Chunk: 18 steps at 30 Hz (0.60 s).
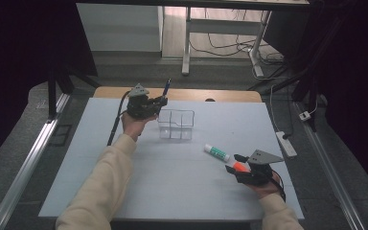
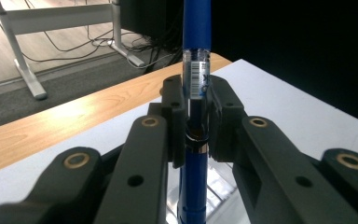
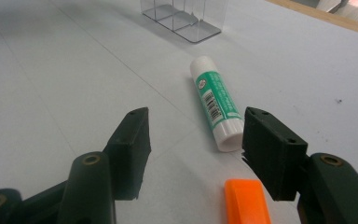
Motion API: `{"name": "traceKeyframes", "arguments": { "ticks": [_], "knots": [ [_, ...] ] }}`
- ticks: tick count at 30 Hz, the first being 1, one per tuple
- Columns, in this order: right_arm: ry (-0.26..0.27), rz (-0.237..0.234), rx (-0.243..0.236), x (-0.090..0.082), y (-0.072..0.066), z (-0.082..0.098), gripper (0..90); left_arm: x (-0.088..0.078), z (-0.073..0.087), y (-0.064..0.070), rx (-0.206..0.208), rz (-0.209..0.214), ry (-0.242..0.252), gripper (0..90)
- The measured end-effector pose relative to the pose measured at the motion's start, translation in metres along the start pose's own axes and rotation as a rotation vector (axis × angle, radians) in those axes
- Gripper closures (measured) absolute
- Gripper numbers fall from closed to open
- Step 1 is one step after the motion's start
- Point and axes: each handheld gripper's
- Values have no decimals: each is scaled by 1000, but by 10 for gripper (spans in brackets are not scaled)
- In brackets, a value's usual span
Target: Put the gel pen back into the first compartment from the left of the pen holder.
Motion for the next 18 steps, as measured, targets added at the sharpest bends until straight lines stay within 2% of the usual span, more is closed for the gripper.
{"name": "traceKeyframes", "arguments": {
  "ticks": [6,9,15,18],
  "knots": [
    [-1,-2,1,0,0,0,418,14,-1,-2,-2,-1,-2,784],
    [0,-3,1,0,0,0,418,19,-1,-3,-16,11,6,784],
    [-5,-3,0,1,1,0,420,27,1,-5,-11,-2,-3,781],
    [-8,-1,0,1,1,1,423,29,3,-8,-21,7,-6,781]
  ]
}}
Point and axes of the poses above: each handheld gripper's, and its own axes: x roughly forward along the jaws, z roughly out of its underside, y roughly to its right, and after that the axes turned 12 degrees about -y, right-handed
